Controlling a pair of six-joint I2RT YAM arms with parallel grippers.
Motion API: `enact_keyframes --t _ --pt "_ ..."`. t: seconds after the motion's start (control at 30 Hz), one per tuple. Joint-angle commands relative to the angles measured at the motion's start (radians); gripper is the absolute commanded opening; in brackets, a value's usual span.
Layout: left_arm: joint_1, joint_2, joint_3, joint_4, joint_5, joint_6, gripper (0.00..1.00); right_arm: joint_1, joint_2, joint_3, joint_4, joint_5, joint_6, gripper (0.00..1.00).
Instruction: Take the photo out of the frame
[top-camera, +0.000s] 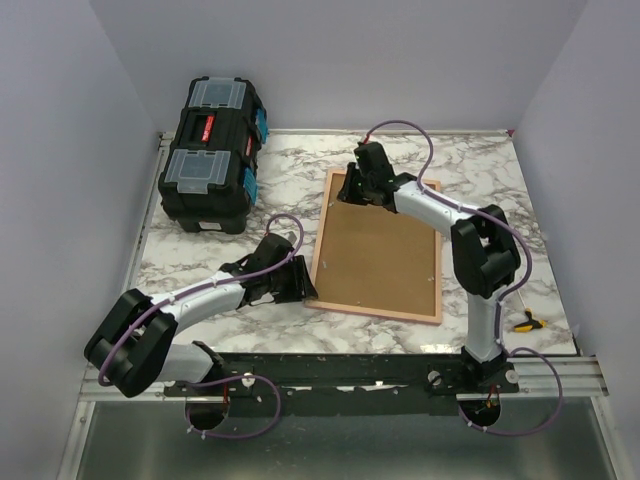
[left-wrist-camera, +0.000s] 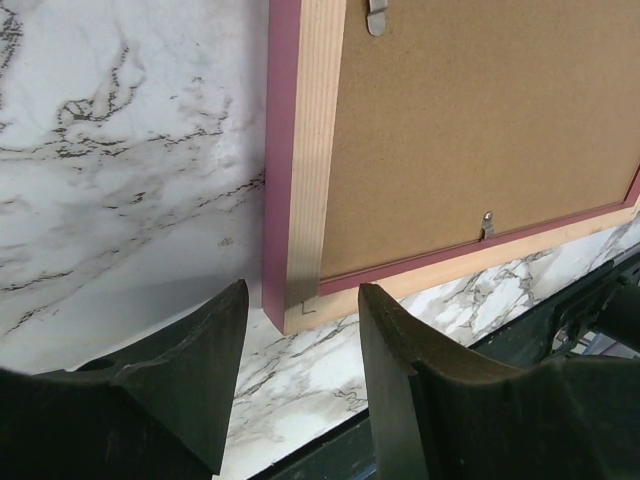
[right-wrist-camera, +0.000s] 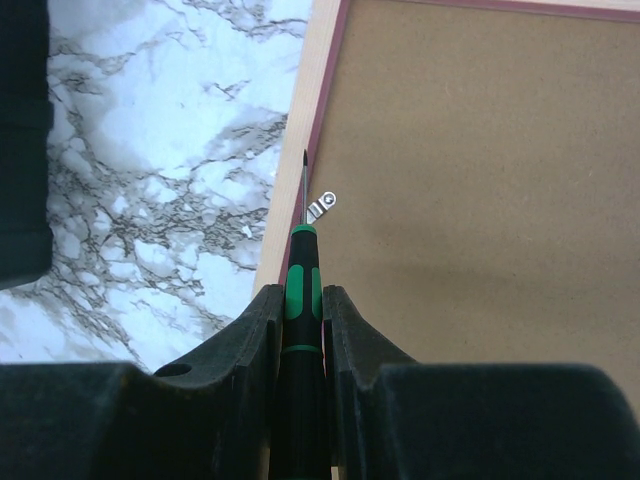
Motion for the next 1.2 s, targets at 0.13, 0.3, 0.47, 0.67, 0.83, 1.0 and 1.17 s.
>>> enact_keyframes --t 0.13,0.3,0.47,0.67,0.83,1.0,1.17 --pt "-0.004 0.001 0.009 0.035 0.001 0.018 0.49 0.001 0.047 0.034 -0.017 0.017 -0.001 0.01" --pt "-0.004 0.01 0.013 0.037 0.003 0.016 0.49 0.001 0.076 0.041 -0.023 -0.016 0.006 0.01" --pt "-0.005 0.012 0.015 0.035 0.003 0.014 0.49 0.001 0.082 0.023 -0.01 -0.057 0.006 0.01" --pt "-0.005 0.019 0.019 0.036 0.005 0.013 0.49 0.002 0.072 -0.013 -0.006 -0.096 0.004 0.01" --pt "-0.005 0.024 0.024 0.037 0.003 0.013 0.49 0.011 0.038 -0.057 -0.006 -0.099 0.005 0.01" --pt "-0.004 0.031 0.025 0.036 0.001 0.011 0.49 0.024 0.019 -0.088 -0.024 -0.075 0.003 0.01" --pt "-0.004 0.024 0.018 0.035 -0.002 0.008 0.49 0.028 -0.013 -0.122 -0.029 -0.067 0.008 0.01"
